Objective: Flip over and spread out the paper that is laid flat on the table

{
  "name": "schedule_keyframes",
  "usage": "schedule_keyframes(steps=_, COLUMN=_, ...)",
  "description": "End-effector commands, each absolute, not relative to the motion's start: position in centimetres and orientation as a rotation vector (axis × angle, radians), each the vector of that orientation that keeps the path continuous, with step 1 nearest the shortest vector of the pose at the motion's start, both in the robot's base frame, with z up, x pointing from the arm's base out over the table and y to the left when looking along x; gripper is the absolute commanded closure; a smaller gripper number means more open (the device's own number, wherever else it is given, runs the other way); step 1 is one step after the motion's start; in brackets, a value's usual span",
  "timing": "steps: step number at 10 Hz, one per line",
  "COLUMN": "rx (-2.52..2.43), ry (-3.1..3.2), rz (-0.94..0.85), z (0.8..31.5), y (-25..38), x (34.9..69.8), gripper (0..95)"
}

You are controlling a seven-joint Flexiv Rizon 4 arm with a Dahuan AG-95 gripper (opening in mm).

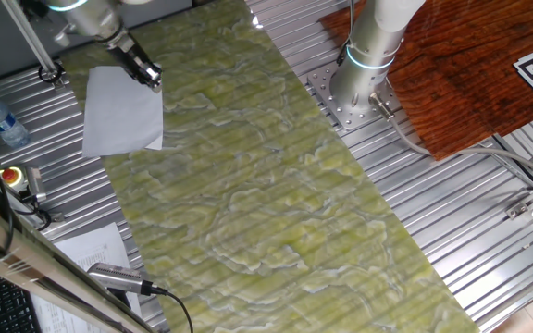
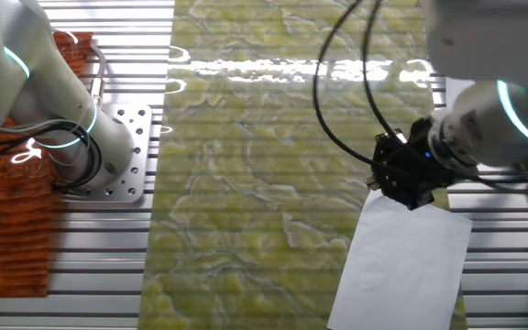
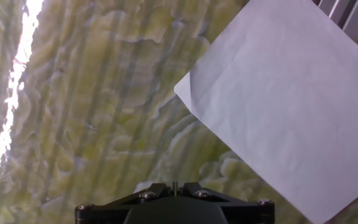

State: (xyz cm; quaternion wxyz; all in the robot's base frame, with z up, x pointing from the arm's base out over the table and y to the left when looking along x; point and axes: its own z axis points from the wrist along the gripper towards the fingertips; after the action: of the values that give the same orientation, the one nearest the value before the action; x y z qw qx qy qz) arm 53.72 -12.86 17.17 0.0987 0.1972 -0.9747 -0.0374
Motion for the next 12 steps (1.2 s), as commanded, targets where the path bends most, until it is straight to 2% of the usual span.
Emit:
schedule_keyframes(steps=1, rx=0.389, ry=-2.994, rz=-0.018, z=18.9, y=-12.7, x=52.7, gripper=95.0)
schedule_keyframes(steps=12, rx=0.306, ry=-3.277, rz=-0.028, z=24.2, y=-14.0, x=49.8, gripper=95.0)
